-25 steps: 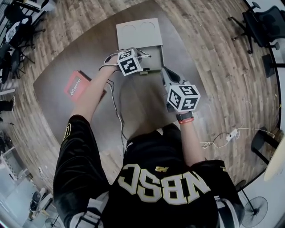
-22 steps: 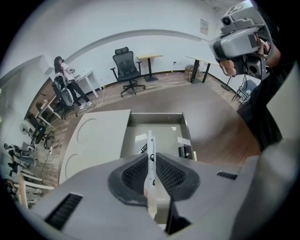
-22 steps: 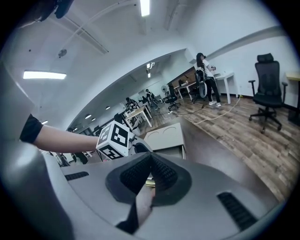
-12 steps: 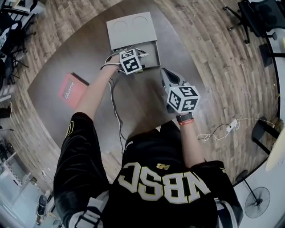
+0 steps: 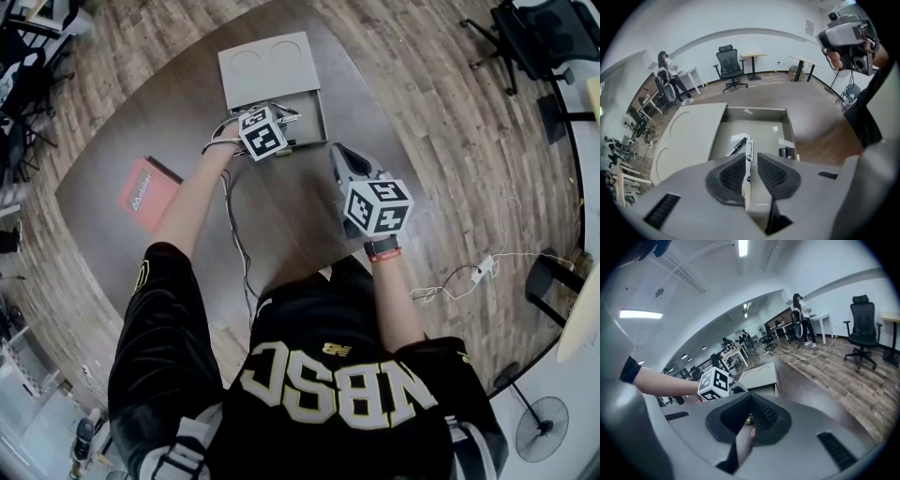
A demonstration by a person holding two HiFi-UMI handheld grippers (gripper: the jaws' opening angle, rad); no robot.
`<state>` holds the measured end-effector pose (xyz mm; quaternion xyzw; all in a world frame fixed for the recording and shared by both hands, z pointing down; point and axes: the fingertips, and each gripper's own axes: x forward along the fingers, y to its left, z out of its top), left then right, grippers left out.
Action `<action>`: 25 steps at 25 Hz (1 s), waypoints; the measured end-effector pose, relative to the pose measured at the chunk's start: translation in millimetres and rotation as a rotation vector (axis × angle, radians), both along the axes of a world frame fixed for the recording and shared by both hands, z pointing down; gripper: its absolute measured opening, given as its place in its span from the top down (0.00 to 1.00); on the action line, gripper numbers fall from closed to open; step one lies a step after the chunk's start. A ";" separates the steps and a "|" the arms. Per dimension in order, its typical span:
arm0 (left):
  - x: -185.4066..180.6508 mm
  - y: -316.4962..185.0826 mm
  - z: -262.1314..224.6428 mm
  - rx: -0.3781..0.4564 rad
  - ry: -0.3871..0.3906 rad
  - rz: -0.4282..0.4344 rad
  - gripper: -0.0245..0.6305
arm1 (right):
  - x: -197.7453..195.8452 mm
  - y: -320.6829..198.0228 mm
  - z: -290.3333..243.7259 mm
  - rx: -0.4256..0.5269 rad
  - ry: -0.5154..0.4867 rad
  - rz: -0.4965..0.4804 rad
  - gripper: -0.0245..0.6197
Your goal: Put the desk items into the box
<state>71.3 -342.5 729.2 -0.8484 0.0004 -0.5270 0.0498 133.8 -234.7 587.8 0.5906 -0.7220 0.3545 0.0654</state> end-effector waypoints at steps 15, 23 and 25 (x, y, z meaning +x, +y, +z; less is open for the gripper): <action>-17.0 18.1 -146.7 0.104 0.352 -0.324 0.83 | 5.2 -9.9 -64.4 0.158 0.061 -0.028 0.95; -50.0 45.3 -230.2 0.197 0.594 -0.530 0.88 | -9.0 -14.7 -93.6 0.254 0.084 -0.098 0.95; -57.7 53.7 -248.5 0.215 0.658 -0.581 0.89 | -12.8 -16.7 -100.4 0.279 0.090 -0.106 0.95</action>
